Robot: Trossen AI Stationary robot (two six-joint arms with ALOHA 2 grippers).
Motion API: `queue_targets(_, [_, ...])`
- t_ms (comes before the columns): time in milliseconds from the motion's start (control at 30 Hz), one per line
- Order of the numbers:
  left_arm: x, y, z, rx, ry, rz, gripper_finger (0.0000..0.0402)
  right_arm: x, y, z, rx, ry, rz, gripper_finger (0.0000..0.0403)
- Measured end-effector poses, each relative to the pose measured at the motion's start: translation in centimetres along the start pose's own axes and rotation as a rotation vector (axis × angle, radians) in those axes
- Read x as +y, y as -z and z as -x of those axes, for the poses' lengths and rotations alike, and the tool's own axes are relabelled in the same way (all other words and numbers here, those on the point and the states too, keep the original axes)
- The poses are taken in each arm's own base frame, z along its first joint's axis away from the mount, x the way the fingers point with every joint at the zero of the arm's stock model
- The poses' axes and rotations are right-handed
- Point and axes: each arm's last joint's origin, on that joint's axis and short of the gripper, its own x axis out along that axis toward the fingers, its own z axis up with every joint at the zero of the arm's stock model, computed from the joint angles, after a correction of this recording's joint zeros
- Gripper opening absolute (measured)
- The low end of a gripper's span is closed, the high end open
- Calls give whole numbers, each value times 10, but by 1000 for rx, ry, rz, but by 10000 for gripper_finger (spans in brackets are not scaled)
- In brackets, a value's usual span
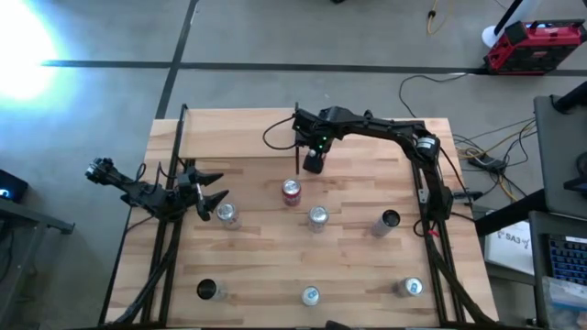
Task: Place canned beverage on shelf
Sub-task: Move the top orange soda can below the center orange can
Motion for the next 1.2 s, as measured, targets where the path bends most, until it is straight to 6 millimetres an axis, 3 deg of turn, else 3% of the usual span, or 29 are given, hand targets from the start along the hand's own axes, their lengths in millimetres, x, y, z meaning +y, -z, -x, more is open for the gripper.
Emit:
queue_targets(100, [0,0,0,0,0,0,327,1,0,0,-2,1,-19,286])
queue_targets(533, [0,0,0,0,0,0,327,11,8,11,54,-8,-111,286])
queue_targets(767, [0,0,0,0,0,0,327,44,13,35,50,50,-104,286])
queue_targets(1200, [0,0,0,0,0,0,327,112,26,44,82,18,-56,286])
